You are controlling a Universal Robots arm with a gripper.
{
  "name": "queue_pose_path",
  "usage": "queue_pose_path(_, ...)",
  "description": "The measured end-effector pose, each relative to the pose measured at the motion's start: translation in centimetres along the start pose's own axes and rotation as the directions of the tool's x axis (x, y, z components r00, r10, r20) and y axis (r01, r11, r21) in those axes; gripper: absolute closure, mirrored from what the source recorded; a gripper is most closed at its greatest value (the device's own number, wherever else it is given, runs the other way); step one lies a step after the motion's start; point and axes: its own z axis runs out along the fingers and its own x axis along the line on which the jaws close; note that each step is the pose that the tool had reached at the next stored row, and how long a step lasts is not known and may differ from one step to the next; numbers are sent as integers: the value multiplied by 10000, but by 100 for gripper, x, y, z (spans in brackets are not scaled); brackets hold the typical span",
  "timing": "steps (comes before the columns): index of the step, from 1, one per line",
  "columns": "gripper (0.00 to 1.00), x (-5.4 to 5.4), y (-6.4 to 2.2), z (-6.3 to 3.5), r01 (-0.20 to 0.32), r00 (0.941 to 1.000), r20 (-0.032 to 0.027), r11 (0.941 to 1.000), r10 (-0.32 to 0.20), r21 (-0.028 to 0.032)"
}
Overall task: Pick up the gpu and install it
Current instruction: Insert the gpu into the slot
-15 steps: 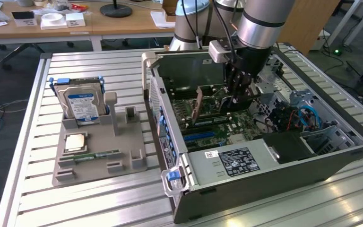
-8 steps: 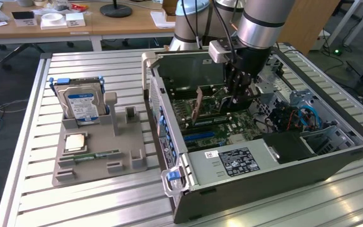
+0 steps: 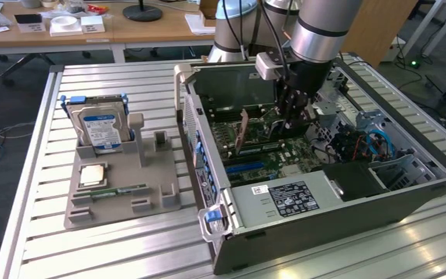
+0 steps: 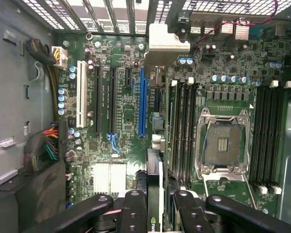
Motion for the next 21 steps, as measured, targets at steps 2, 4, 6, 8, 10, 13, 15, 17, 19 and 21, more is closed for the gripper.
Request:
queue_pose_path(2,74,0,0,1,0,10000,1,10000,0,1)
queue_pose_path(4,74,0,0,1,0,10000,1,10000,0,1)
queue_pose_path(6,74,0,0,8,0,10000,6,10000,0,3)
queue_pose_path(8,74,1,0,19,0,10000,2,10000,0,1)
queue_pose_path(10,74,1,1,32,0,10000,3,10000,0,1)
queue_pose_path(13,74,1,1,33,0,10000,0,10000,0,0)
queue_pose_path(15,74,1,1,34,1,10000,1,10000,-1,1)
queue_pose_path(17,74,1,1,45,0,10000,6,10000,0,3)
queue_pose_path(19,74,2,4,58,0,10000,2,10000,0,1)
queue_pose_path(21,74,3,6,73,0,10000,2,10000,0,2)
